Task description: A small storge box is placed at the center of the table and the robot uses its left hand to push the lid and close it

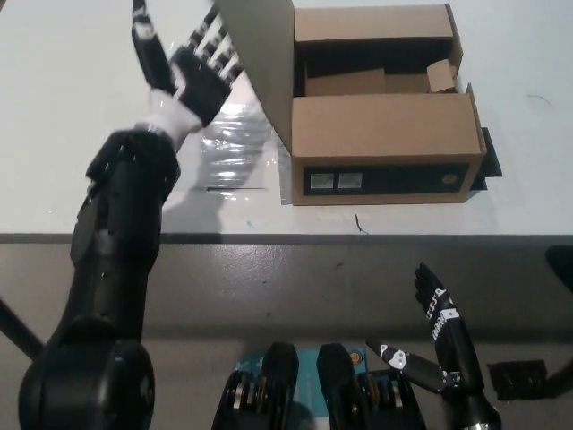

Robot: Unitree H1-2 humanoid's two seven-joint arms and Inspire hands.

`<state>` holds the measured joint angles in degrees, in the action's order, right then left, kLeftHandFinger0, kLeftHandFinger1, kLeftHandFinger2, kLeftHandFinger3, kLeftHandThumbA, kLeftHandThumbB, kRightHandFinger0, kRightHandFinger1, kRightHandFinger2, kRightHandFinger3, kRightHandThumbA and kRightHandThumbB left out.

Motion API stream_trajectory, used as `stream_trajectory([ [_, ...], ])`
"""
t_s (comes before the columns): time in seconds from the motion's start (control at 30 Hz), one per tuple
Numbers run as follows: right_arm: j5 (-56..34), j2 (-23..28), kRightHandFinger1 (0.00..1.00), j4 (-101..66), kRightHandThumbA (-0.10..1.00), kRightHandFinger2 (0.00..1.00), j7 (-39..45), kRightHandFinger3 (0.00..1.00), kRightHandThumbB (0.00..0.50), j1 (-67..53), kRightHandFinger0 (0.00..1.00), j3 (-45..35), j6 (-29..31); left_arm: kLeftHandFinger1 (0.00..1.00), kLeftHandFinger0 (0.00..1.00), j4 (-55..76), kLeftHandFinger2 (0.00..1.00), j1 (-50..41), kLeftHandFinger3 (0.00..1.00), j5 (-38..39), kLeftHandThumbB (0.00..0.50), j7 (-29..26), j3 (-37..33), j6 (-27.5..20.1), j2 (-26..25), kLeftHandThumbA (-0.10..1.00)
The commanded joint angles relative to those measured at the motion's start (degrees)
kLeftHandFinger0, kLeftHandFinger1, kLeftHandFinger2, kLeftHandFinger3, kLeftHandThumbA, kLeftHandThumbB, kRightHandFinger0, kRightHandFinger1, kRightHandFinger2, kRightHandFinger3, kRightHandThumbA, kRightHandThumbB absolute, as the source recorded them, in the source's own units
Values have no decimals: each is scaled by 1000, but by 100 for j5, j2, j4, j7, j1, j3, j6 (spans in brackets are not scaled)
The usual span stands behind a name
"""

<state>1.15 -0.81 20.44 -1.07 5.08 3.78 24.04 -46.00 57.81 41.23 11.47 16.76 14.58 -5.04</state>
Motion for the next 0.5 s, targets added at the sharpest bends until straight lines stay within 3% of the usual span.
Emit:
stream_trajectory([
  [0.0, -60, -52, 1000, -52, 1000, 1000, 11, 1000, 389, 149, 1000, -29, 289, 1000, 1000, 481, 1000, 380, 1000, -678, 385, 117, -433, -340, 5, 1000],
  [0.13, -67, -46, 1000, -83, 1000, 1000, 33, 1000, 397, 151, 1000, -22, 289, 1000, 1000, 983, 1000, 346, 1000, -1609, 371, -69, -1250, -555, -24, 1000],
  [0.23, -90, -54, 1000, -90, 1000, 1000, 51, 1000, 391, 159, 1000, -25, 289, 1000, 1000, 1185, 1000, 332, 1000, -2632, 381, -70, -2151, -984, -147, 1000],
  [0.3, -97, -46, 1000, -66, 1000, 1000, 66, 1000, 390, 185, 1000, -24, 289, 1000, 1000, 1131, 1000, 373, 1000, -3246, 394, -108, -2652, -1369, -238, 1000],
  [0.33, -103, -47, 1000, -74, 1000, 1000, 72, 1000, 393, 183, 1000, -24, 289, 1000, 1000, 1261, 1000, 367, 1000, -3656, 435, -194, -3025, -1289, -294, 1000],
  [0.37, -93, -37, 1000, -82, 1000, 1000, 72, 1000, 391, 180, 1000, -20, 289, 1000, 1000, 1264, 1000, 370, 1000, -3985, 396, -226, -3290, -1424, -359, 1000],
  [0.47, -70, -34, 1000, -89, 1000, 1000, 76, 1000, 389, 184, 1000, 7, 289, 1000, 1000, 1414, 1000, 290, 1000, -5001, 390, -429, -4086, -1722, -538, 1000],
])
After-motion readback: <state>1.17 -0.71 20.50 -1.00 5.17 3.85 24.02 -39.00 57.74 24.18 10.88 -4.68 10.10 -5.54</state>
